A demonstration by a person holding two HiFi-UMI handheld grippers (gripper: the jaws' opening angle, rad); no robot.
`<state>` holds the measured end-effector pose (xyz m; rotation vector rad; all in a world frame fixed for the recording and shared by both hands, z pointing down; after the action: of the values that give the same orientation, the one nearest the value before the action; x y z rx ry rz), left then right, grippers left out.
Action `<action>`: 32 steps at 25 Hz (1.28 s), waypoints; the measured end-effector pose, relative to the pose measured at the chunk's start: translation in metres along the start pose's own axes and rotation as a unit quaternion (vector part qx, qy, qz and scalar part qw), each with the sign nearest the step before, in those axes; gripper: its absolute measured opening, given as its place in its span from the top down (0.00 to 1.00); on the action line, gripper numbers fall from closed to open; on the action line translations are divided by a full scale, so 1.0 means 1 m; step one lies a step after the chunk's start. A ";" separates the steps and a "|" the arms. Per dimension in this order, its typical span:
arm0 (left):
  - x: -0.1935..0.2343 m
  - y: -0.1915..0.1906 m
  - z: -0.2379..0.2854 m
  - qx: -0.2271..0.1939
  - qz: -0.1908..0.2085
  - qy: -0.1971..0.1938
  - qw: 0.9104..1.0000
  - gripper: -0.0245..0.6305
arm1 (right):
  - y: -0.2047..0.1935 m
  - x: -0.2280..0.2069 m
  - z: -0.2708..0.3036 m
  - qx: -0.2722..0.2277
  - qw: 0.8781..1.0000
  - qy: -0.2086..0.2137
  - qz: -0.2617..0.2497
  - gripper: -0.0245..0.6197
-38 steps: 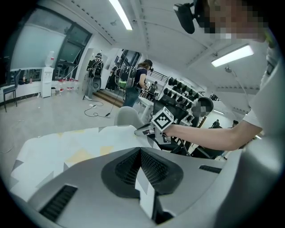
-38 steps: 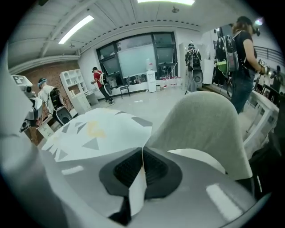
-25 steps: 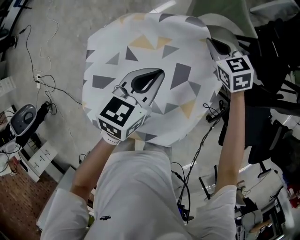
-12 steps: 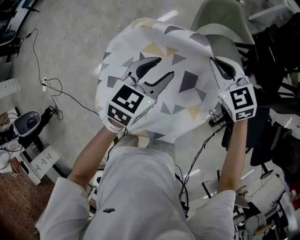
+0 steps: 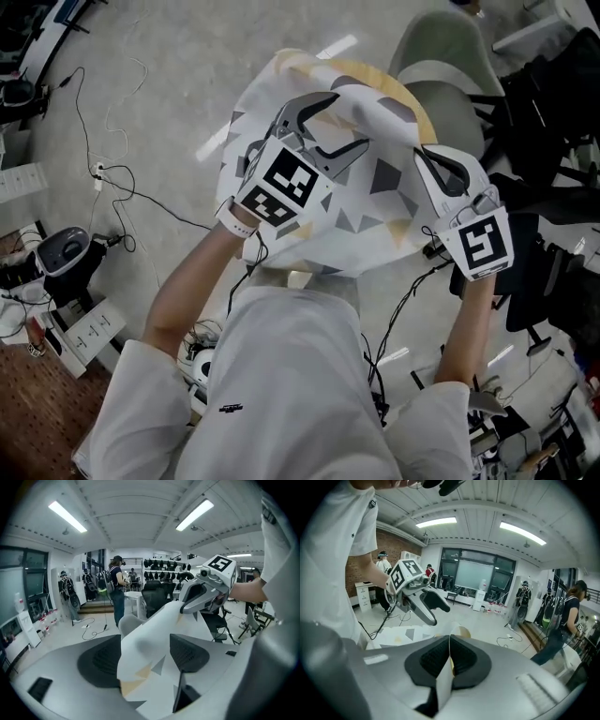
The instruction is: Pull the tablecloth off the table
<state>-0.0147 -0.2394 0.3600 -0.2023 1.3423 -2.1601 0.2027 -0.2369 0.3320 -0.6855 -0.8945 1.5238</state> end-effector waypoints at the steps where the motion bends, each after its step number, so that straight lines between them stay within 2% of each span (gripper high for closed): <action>1: 0.000 0.004 0.000 0.001 0.014 -0.007 1.000 0.48 | 0.004 0.004 -0.002 0.001 1.000 0.004 -0.003 0.95; 6: 0.014 0.013 -0.012 0.019 0.109 -0.049 0.993 0.42 | 0.038 0.029 0.000 0.001 1.000 0.027 -0.015 0.95; 9: 0.020 0.022 -0.046 0.017 0.155 -0.075 0.985 0.37 | 0.073 0.062 0.001 0.000 0.998 0.049 -0.043 0.95; 14: 0.025 0.037 -0.082 0.007 0.242 -0.128 0.962 0.36 | 0.109 0.094 0.003 -0.006 0.993 0.084 -0.085 0.95; 18: 0.019 0.038 -0.077 0.022 0.280 -0.185 0.942 0.36 | 0.108 0.097 0.000 0.002 0.992 0.088 -0.093 0.95; 20: 0.013 0.033 -0.063 0.034 0.288 -0.205 0.935 0.37 | 0.104 0.089 -0.001 -0.009 0.993 0.081 -0.085 0.95; 21: 0.012 0.030 -0.060 0.037 0.286 -0.209 0.934 0.38 | 0.104 0.088 0.000 -0.014 0.993 0.077 -0.083 0.95; 22: 0.013 0.028 -0.062 0.039 0.281 -0.210 0.935 0.48 | 0.105 0.091 0.001 -0.017 0.994 0.072 -0.080 0.95; 26: 0.016 0.016 -0.087 0.044 0.253 -0.222 0.941 0.61 | 0.115 0.113 0.006 -0.016 0.997 0.052 -0.062 0.95; 32: 0.010 0.003 -0.113 0.050 0.234 -0.238 0.941 0.83 | 0.117 0.123 0.010 -0.031 0.999 0.030 -0.016 0.95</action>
<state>-0.0688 -0.1592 0.3010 -0.3069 0.8896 -1.6350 0.1139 -0.1204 0.2461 -0.7544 -0.9051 1.4445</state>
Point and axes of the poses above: the fingertips, and each gripper's own axes: z forward along the fingers, x to its left, y out of its top, the point moved 10 cm from there along -z, backward along the fingers, and after that the axes turned 15 degrees about y, right-handed, at the moved point
